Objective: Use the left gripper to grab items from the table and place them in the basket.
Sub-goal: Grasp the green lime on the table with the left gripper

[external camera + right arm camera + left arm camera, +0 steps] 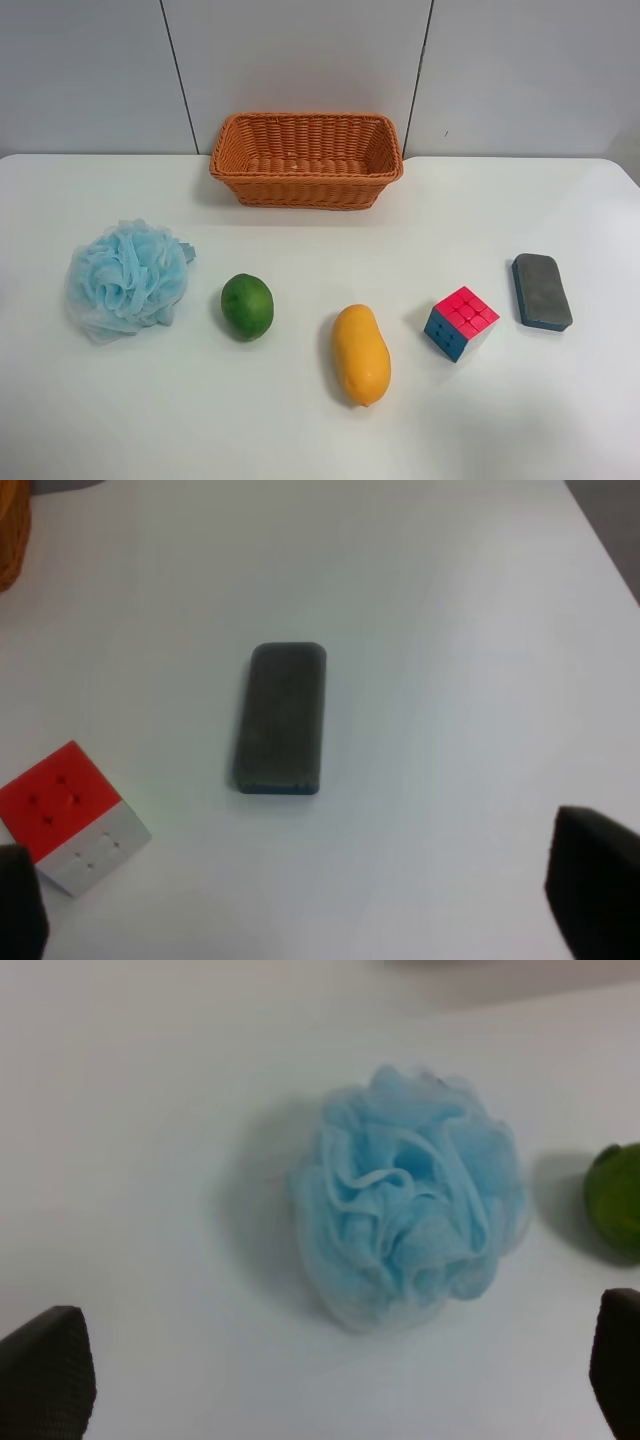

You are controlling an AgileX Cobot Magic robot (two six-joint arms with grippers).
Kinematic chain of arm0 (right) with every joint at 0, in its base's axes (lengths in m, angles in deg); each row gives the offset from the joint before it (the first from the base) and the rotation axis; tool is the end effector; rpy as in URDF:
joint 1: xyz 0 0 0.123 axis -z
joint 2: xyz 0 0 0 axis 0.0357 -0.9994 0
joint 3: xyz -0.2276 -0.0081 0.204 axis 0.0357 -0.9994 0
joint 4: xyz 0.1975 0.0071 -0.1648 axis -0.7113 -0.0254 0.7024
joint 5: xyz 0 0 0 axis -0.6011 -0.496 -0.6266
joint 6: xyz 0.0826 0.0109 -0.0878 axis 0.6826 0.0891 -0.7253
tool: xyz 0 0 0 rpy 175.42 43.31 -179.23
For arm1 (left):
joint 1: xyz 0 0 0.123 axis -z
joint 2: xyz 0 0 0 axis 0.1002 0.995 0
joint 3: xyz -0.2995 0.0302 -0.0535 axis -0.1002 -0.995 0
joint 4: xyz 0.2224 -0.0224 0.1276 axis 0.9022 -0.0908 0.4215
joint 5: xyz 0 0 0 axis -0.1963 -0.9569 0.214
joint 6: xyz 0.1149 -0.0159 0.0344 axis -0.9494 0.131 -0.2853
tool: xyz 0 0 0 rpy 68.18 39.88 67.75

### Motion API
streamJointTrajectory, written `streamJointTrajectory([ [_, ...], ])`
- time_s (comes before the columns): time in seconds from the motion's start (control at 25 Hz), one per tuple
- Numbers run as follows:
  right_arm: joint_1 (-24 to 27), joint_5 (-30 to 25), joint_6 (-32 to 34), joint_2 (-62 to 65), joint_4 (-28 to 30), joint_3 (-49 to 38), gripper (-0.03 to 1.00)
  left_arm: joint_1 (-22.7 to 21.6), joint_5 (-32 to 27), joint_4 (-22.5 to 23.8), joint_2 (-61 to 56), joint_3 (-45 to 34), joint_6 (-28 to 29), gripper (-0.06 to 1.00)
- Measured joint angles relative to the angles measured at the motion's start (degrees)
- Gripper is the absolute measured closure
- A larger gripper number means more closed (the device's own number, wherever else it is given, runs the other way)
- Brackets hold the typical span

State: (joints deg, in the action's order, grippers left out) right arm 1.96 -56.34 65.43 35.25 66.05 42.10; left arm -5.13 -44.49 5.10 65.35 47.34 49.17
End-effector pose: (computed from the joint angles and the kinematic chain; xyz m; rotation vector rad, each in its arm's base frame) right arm 0.0072 -0.0079 0.2586 0.0860 2.0525 -0.0391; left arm 0.1613 -0.0161 0.3402 0.2056 2.3567 -0.0910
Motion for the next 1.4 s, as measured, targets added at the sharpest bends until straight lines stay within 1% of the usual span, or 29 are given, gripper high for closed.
streamJointTrajectory([
  [0.2, 0.0, 0.0, 0.0, 0.0, 0.0, 0.0, -0.02, 5.16, 3.63, 0.0, 10.05, 0.89, -0.15, -0.05],
  [0.36, 0.0, 0.0, 0.0, 0.0, 0.0, 0.0, -0.02, 7.26, 6.74, 0.0, 16.07, 1.05, -0.22, -0.05],
  [0.8, 0.0, 0.0, 0.0, 0.0, 0.0, 0.0, -0.02, 7.69, 13.96, -0.01, 27.1, 1.09, -0.22, -0.05],
  [0.92, 0.0, 0.0, 0.0, 0.0, 0.0, 0.0, -0.02, 7.69, 14.38, -0.45, 29.51, 1.09, -0.22, -0.05],
  [1.16, 0.0, 0.0, 0.0, 0.0, 0.0, 0.0, -0.02, 7.92, 14.07, -3.99, 31.26, 1.09, -0.22, -0.05],
  [1.24, 0.0, 0.0, 0.0, 0.0, 0.0, 0.0, -0.02, 9.47, 14.07, -4.7, 31.32, 1.09, -0.42, -0.05],
  [1.4, 0.0, 0.0, 0.0, 0.0, 0.0, 0.0, -0.02, 15.35, 14.02, -3.71, 31.32, 1.09, -0.99, -0.05],
])
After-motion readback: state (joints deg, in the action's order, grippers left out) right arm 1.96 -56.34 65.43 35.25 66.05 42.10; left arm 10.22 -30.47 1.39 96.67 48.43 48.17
